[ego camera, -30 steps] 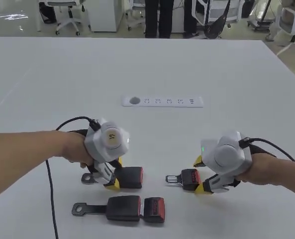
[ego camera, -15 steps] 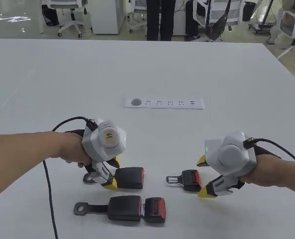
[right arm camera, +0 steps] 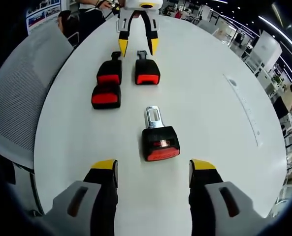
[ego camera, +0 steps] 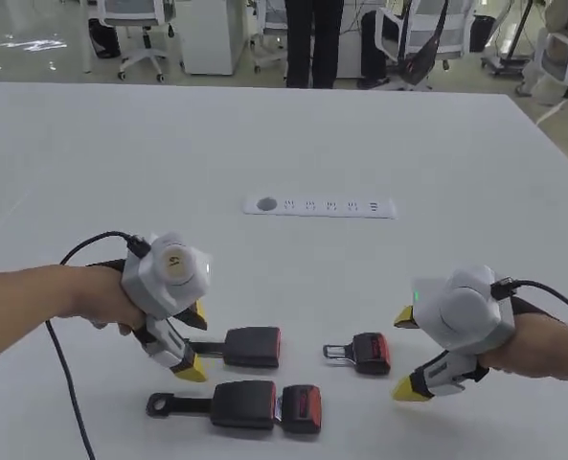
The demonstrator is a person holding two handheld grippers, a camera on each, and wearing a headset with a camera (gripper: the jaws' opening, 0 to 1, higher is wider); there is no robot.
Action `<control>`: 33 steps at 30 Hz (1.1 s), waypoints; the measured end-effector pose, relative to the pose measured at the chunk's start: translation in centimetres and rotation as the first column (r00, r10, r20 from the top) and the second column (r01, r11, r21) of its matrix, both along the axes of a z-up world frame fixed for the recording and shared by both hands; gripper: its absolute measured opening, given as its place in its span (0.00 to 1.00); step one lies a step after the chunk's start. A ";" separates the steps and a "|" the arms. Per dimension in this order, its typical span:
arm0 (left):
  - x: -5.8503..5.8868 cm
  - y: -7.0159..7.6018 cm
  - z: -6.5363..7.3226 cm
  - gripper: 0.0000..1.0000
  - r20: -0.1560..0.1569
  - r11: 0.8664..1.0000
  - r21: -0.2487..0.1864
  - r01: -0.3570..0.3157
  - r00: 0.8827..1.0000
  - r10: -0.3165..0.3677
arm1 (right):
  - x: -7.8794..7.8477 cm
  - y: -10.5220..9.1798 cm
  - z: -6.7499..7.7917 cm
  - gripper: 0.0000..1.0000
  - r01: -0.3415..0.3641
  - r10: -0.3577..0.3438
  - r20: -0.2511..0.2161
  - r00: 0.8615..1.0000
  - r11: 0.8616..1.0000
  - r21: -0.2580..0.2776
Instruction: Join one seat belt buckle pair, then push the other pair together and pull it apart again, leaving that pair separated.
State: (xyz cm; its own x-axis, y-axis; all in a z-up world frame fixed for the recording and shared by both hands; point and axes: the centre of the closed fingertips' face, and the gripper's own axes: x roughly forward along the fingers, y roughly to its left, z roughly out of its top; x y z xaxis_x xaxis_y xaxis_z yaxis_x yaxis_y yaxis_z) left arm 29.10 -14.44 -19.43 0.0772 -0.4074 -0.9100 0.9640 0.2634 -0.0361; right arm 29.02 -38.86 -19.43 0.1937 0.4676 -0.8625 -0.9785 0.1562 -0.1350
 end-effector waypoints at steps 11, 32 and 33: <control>-2.1 1.4 0.5 0.60 -0.023 0.977 -0.148 -0.151 0.989 0.149 | -2.0 -0.7 0.4 0.70 0.051 -0.049 -0.033 0.998 0.997 0.065; -4.8 3.4 2.8 0.93 0.096 0.795 -0.477 -0.374 0.877 0.471 | -6.2 -0.1 1.4 0.92 0.262 -0.264 -0.032 0.964 0.919 0.296; -5.4 2.9 3.0 0.94 0.100 0.785 -0.492 -0.376 0.872 0.480 | -6.5 0.1 1.5 0.93 0.290 -0.292 -0.044 0.955 0.899 0.327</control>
State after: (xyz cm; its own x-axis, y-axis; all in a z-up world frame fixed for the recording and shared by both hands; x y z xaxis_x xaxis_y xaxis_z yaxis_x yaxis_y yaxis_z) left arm 23.75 -11.52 -16.42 0.5066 -0.6390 -0.5788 0.7526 0.6553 -0.0648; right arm 22.56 -38.72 -17.96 0.3693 0.6446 -0.6694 -0.8817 0.4706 -0.0333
